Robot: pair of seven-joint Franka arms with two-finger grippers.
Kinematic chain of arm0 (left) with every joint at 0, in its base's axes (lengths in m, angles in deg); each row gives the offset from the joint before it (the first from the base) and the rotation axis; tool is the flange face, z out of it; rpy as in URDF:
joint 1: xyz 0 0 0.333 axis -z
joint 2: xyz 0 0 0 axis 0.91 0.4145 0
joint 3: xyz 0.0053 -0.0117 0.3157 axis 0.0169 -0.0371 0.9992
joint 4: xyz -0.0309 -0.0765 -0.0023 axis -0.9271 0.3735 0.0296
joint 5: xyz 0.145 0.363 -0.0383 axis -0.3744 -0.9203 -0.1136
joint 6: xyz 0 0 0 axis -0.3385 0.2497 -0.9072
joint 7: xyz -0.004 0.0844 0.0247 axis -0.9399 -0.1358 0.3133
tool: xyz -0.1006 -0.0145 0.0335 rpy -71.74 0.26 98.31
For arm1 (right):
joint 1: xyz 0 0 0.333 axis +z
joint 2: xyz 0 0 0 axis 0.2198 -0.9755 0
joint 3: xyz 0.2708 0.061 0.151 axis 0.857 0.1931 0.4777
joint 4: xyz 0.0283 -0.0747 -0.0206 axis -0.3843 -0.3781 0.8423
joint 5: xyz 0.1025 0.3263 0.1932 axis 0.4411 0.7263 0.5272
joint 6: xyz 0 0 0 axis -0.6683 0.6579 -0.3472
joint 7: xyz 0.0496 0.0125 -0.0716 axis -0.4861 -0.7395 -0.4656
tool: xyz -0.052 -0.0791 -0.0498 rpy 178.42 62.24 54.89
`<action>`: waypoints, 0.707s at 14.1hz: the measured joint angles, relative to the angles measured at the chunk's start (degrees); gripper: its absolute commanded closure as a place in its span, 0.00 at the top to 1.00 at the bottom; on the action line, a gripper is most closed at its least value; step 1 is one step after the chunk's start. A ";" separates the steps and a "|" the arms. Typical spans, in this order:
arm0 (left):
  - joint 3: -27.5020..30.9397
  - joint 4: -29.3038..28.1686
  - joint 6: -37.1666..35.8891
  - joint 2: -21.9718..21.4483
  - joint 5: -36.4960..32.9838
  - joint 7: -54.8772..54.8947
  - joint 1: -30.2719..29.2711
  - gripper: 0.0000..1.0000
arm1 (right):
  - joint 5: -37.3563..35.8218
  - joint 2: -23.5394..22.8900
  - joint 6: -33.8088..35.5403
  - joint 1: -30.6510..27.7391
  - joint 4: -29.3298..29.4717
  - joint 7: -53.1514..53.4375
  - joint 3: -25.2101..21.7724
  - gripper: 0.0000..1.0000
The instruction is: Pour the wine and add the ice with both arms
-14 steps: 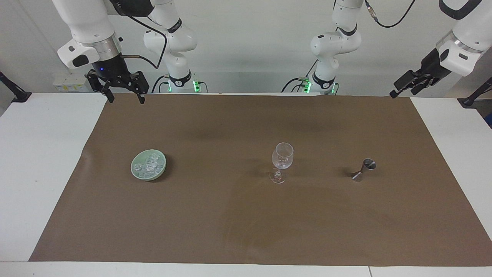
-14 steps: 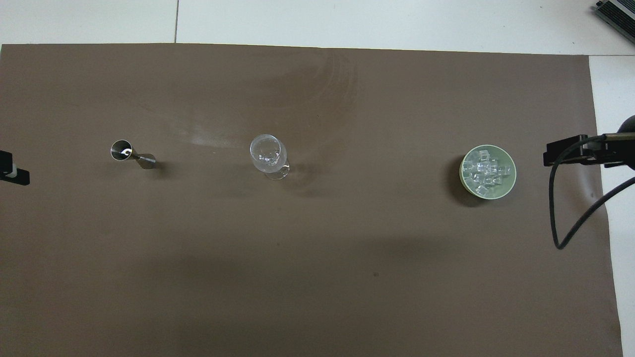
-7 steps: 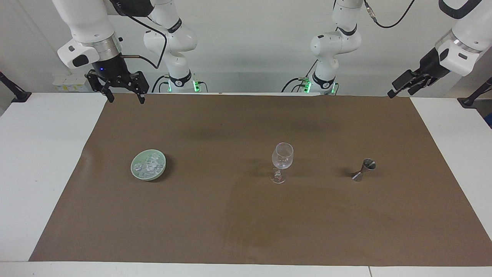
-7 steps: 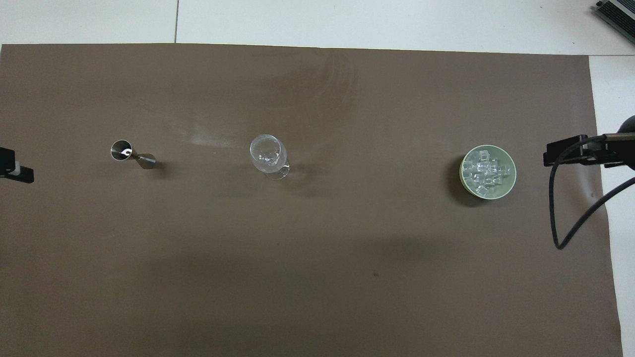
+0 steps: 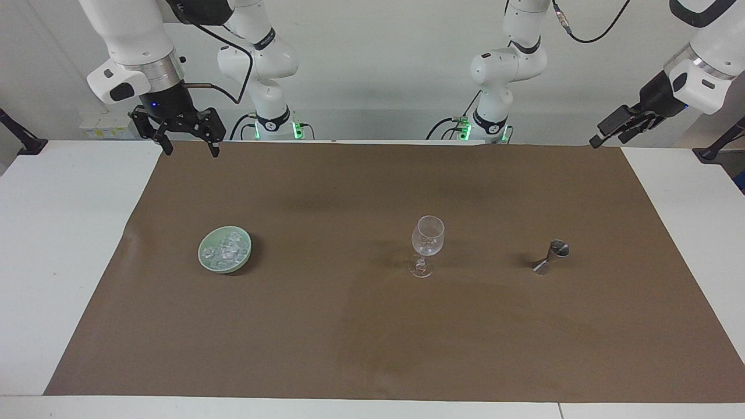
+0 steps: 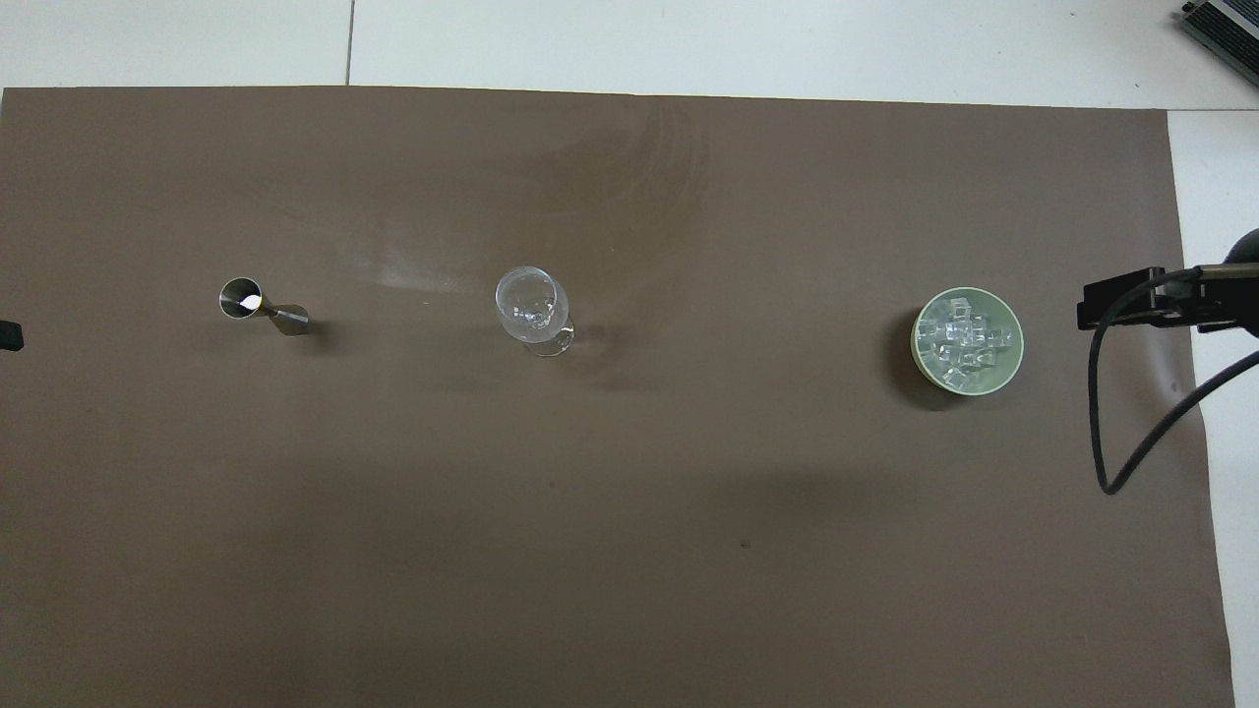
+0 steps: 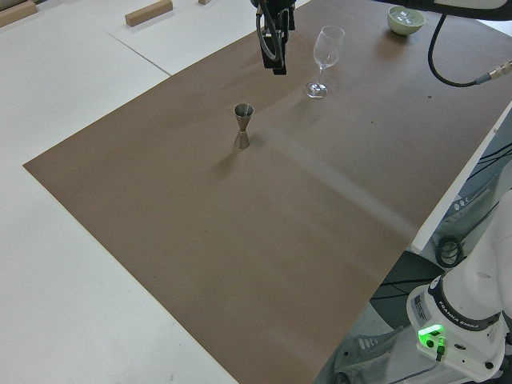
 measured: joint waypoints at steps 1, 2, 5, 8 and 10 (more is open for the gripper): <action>0.04 -1.14 0.02 0.72 1.49 -0.96 -1.58 1.00 | 0.00 0.00 0.00 0.00 0.00 0.00 0.00 1.00; 0.07 -2.21 0.07 1.72 2.83 -1.68 -3.02 1.00 | 0.00 0.00 0.00 0.00 0.00 0.00 0.00 1.00; 0.12 -3.84 1.21 6.28 5.65 -2.51 -5.99 1.00 | 0.00 0.00 0.00 0.00 0.00 0.00 0.00 1.00; 0.13 -5.52 4.12 10.80 9.00 -4.91 -7.10 1.00 | 0.00 0.00 0.00 0.00 0.00 0.00 0.00 1.00; 0.14 -6.89 4.93 13.92 12.34 -6.24 -8.10 1.00 | 0.00 0.00 0.00 0.00 0.00 0.00 0.00 1.00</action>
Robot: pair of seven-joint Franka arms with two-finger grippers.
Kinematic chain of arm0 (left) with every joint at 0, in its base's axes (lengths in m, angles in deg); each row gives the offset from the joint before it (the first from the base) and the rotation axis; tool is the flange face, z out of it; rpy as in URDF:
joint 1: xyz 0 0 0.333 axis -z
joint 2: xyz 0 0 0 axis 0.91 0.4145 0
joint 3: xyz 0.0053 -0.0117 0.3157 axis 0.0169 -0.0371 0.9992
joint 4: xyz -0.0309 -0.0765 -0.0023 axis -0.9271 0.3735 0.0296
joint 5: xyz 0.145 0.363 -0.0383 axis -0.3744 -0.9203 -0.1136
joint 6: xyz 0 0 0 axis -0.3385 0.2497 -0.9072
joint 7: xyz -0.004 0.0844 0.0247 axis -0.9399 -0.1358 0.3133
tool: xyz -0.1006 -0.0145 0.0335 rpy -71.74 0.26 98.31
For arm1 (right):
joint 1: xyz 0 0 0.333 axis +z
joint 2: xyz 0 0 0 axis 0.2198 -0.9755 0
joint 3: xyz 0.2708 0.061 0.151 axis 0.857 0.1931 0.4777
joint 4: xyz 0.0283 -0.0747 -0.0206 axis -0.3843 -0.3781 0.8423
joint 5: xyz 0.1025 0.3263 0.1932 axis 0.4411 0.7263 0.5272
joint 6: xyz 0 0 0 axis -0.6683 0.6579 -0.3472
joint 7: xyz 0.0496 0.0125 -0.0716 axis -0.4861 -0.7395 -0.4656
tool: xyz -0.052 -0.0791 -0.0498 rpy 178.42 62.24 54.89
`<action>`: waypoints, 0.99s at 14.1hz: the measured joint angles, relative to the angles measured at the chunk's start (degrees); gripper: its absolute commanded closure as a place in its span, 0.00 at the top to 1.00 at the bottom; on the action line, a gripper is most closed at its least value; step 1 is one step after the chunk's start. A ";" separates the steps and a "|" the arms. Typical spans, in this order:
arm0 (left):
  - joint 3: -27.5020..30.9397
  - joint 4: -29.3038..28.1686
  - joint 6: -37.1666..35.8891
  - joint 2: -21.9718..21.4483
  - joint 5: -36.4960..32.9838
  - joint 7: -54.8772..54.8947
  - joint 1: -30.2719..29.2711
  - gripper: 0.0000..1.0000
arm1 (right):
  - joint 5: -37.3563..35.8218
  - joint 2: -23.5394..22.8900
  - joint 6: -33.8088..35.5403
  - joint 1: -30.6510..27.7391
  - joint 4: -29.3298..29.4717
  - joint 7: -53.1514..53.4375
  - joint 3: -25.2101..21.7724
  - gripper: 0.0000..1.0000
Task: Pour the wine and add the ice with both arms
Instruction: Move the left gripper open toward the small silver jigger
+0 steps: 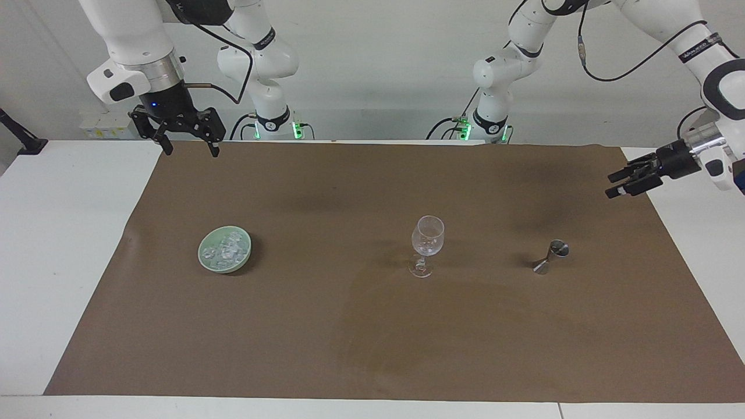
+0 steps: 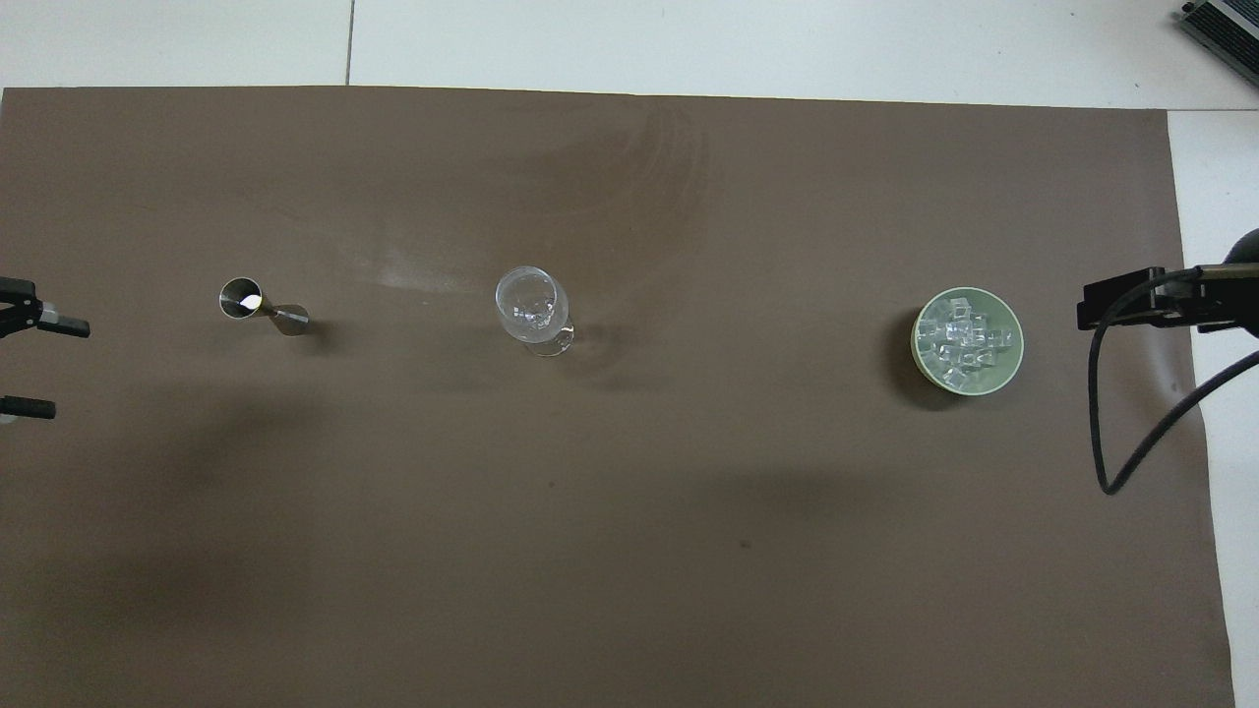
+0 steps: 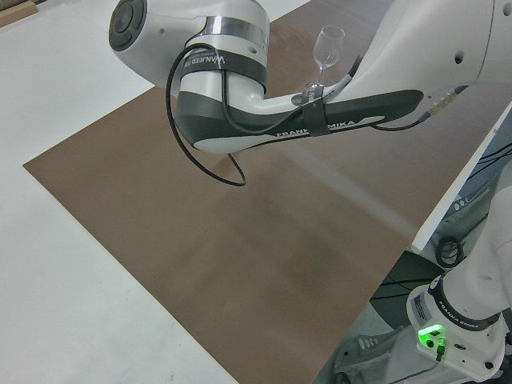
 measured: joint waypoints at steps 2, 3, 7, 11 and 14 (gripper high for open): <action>0.01 -0.43 0.59 3.55 2.45 -0.03 -1.29 1.00 | 0.00 0.00 0.00 0.00 0.00 0.00 0.00 1.00; 0.03 -0.43 0.76 4.99 3.55 -0.03 -1.62 1.00 | 0.00 0.00 0.00 0.00 0.00 0.00 0.00 1.00; -0.02 -1.09 2.21 8.66 7.09 -0.18 -1.68 1.00 | 0.00 0.00 0.00 0.00 0.00 0.00 0.00 1.00; 0.01 -4.02 3.85 9.44 10.11 -0.97 -2.15 1.00 | 0.00 0.00 0.00 0.00 0.00 0.00 0.00 1.00; -0.02 -4.65 3.90 9.40 11.09 -3.56 -2.20 1.00 | 0.00 0.00 0.00 0.00 0.00 0.00 0.00 1.00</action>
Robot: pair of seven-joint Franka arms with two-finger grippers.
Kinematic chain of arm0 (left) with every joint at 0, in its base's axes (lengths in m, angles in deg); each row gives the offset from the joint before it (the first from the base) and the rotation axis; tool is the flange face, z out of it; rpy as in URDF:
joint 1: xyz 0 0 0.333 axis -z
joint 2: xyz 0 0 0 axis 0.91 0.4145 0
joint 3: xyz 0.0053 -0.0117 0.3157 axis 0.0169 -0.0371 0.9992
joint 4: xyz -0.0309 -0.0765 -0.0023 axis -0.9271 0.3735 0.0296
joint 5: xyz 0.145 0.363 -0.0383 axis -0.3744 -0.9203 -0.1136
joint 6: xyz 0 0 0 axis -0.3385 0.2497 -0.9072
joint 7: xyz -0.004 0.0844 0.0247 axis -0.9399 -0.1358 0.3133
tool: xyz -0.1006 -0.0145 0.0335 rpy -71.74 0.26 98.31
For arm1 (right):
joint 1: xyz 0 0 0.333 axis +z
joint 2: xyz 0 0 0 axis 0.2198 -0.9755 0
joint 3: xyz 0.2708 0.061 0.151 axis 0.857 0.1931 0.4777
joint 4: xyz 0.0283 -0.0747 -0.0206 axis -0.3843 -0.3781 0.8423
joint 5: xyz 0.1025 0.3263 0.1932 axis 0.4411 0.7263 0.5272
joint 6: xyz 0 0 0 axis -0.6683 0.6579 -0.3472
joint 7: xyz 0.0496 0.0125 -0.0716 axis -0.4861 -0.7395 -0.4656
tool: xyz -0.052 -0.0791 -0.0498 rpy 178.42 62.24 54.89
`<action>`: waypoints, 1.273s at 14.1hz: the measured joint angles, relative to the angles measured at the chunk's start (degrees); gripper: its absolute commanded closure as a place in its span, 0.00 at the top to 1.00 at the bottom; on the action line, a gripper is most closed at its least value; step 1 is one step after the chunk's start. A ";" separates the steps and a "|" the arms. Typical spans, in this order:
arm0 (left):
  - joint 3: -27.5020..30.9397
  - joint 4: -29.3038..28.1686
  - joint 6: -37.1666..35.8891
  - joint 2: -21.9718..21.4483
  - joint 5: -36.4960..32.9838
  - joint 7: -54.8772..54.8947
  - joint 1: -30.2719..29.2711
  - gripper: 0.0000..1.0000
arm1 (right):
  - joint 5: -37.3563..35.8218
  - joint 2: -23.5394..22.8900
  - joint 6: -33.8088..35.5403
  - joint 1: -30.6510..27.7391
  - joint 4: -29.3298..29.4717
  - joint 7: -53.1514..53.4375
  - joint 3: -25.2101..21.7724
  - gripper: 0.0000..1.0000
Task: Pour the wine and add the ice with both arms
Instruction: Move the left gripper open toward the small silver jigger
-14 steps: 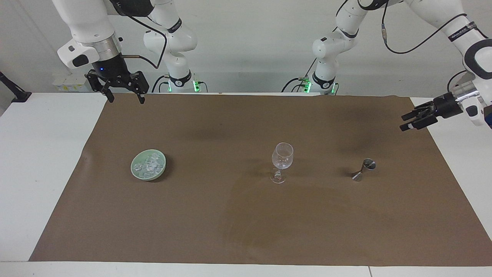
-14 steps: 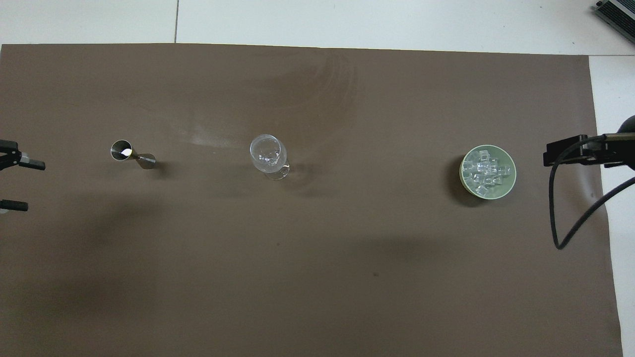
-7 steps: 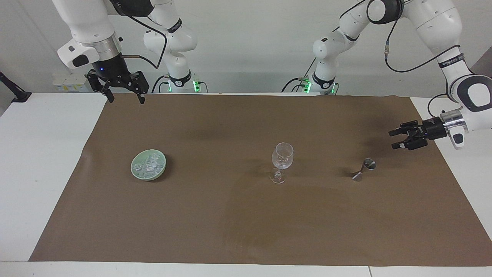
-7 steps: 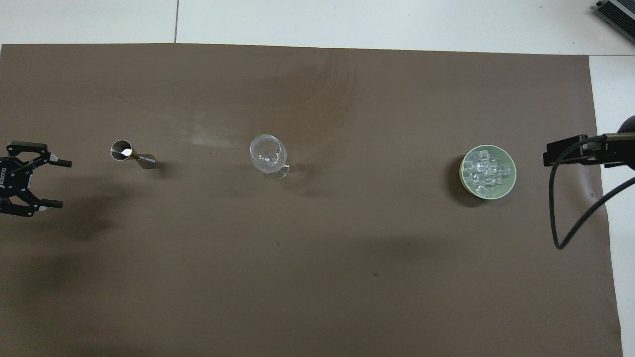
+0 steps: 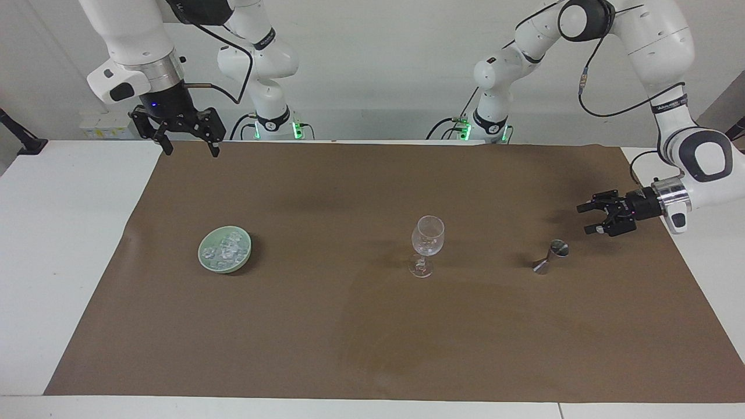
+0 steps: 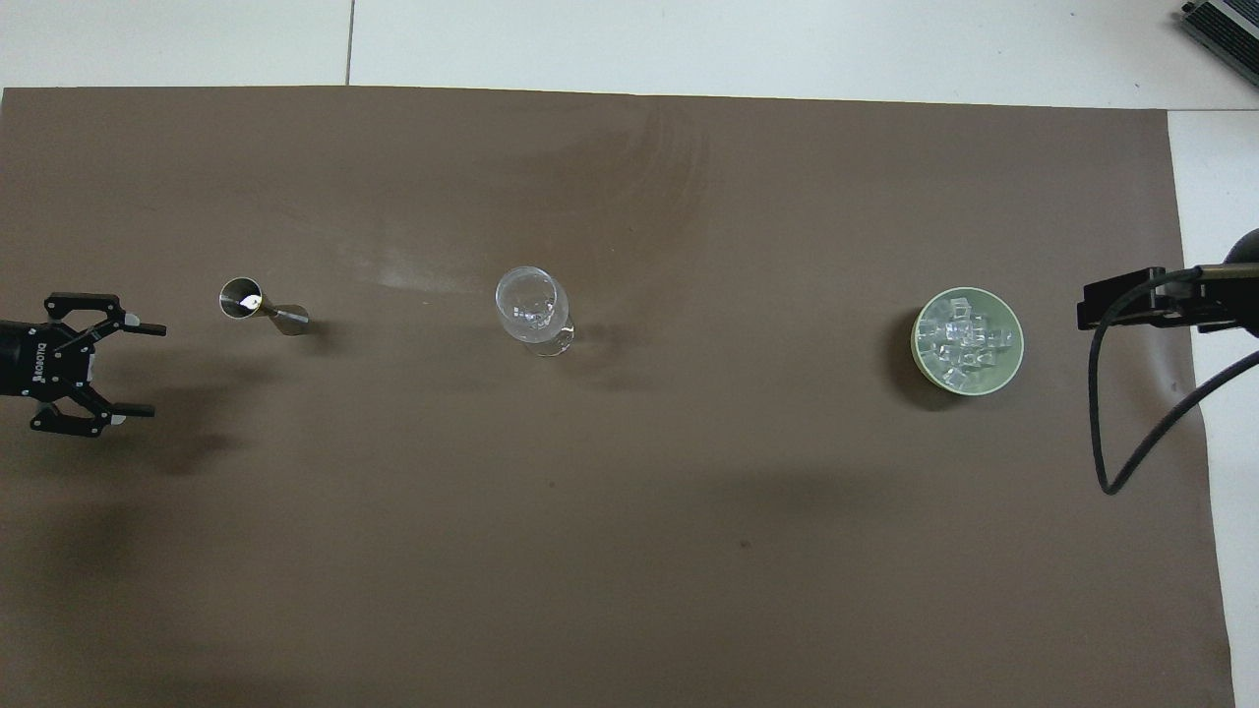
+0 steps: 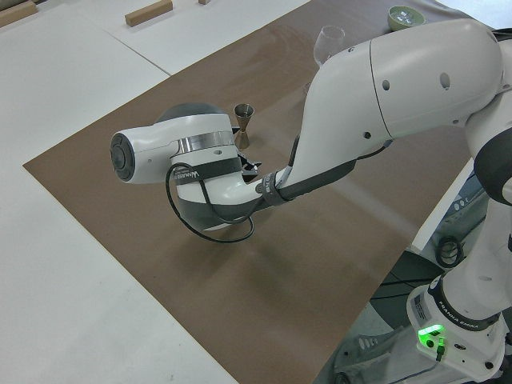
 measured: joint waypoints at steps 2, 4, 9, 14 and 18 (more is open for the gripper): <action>-0.14 0.00 -0.05 -0.26 0.57 -2.27 0.00 1.00 | 0.00 0.00 0.00 0.00 0.00 0.00 0.00 1.00; -0.15 0.00 -0.36 -0.50 1.16 -3.01 0.00 1.00 | 0.00 0.00 0.00 0.00 0.00 0.00 0.00 1.00; 0.07 -0.43 -0.88 2.09 6.57 -7.40 -0.80 1.00 | 0.00 0.00 0.00 0.00 0.00 0.00 0.00 1.00; -0.14 -0.18 3.09 7.21 10.74 -8.23 -1.71 1.00 | 0.00 0.00 0.00 0.00 0.00 0.00 0.00 1.00; -1.13 -0.08 8.14 8.33 15.08 -10.22 -1.15 1.00 | 0.00 0.00 0.00 0.00 0.00 0.00 0.00 1.00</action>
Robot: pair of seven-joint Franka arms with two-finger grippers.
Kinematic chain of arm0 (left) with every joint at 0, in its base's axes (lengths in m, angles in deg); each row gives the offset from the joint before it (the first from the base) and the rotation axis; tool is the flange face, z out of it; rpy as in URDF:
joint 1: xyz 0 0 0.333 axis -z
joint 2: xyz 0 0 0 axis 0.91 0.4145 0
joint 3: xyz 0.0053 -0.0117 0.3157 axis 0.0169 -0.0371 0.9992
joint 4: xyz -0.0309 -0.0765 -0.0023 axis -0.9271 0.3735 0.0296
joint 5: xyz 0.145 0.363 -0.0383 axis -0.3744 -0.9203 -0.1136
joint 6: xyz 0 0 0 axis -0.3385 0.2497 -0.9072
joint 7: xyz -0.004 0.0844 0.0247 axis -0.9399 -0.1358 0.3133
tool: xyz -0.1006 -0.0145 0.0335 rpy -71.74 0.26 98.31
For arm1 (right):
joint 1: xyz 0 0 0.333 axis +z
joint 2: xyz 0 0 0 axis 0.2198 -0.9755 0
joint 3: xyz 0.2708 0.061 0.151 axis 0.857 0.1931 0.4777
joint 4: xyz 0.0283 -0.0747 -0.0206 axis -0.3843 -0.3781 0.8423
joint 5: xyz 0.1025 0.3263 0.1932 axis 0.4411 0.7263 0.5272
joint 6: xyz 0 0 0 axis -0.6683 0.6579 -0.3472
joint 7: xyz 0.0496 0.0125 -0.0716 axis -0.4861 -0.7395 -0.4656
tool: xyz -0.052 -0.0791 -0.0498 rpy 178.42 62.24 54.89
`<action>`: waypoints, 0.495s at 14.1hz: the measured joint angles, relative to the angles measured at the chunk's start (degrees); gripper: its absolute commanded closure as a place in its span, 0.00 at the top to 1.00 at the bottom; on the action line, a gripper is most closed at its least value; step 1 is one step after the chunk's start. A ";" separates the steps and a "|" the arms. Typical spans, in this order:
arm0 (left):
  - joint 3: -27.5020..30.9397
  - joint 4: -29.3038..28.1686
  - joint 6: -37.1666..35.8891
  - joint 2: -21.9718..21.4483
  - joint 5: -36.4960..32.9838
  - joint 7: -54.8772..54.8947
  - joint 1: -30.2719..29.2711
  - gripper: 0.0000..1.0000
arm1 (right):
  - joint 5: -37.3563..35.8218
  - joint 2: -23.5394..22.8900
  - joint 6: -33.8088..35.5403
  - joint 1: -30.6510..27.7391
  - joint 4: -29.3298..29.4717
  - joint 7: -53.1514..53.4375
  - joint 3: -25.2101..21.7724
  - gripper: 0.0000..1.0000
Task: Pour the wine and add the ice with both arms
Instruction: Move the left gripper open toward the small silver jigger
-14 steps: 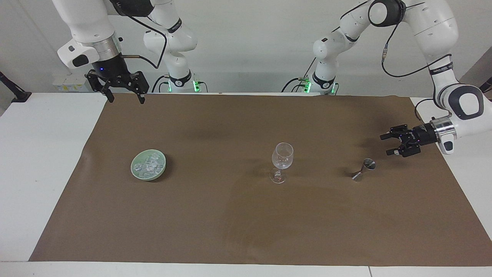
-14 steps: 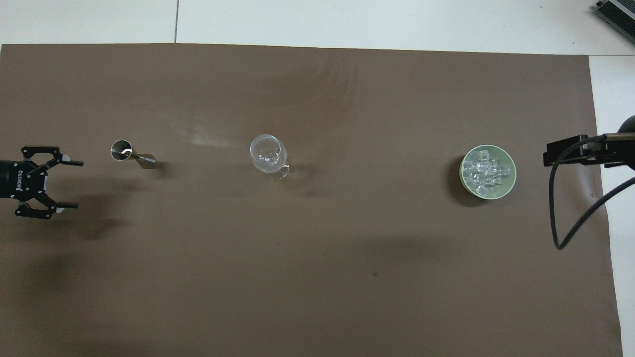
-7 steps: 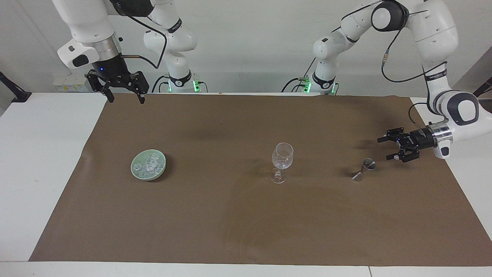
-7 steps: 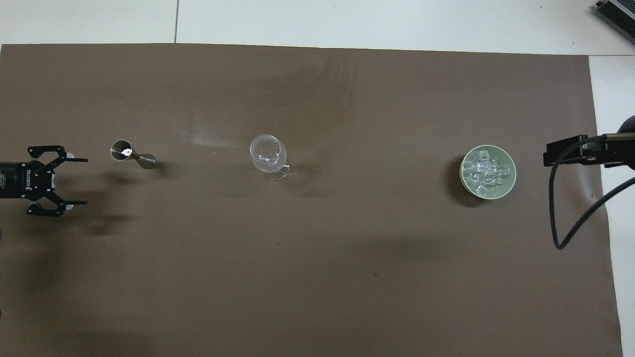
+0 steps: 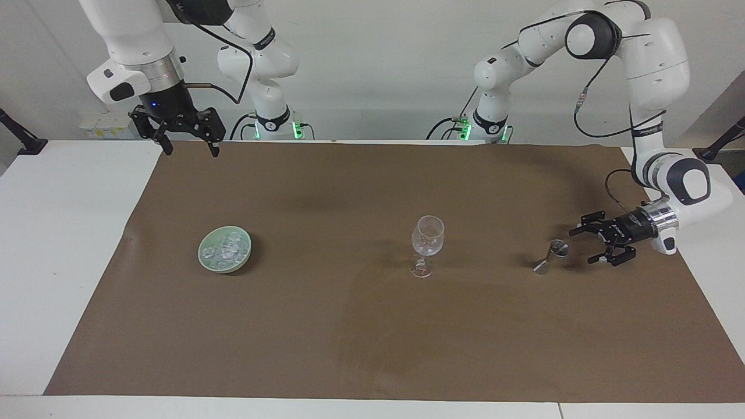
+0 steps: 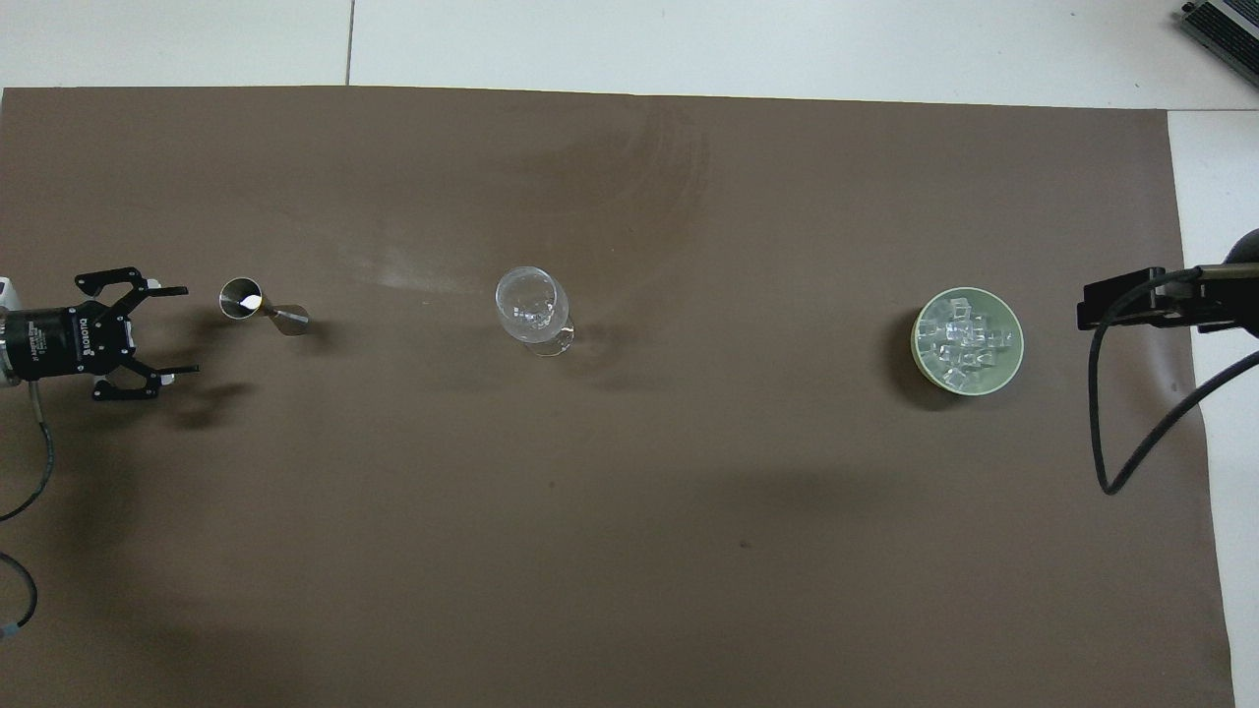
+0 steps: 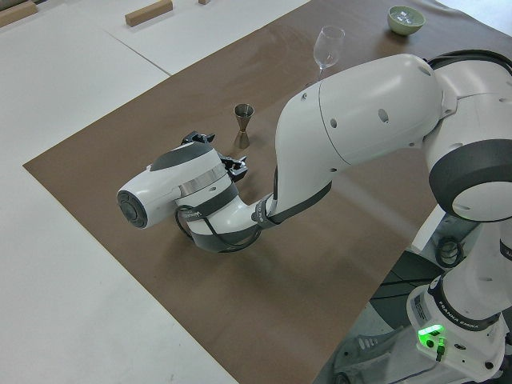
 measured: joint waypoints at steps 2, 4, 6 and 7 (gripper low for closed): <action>-0.21 0.02 0.79 0.38 1.29 -0.52 0.09 1.00 | 0.00 0.00 0.00 0.00 0.00 0.00 0.00 1.00; -0.24 0.02 2.06 0.76 2.62 -0.78 0.19 1.00 | 0.00 0.00 0.00 0.00 0.00 0.00 0.00 1.00; -0.27 0.00 2.48 1.10 4.01 -1.21 0.66 1.00 | 0.00 0.00 0.00 0.00 0.00 0.00 0.00 1.00; -0.29 -0.03 2.53 1.25 4.49 -1.51 1.12 1.00 | 0.00 0.00 0.00 0.00 0.00 0.00 0.00 1.00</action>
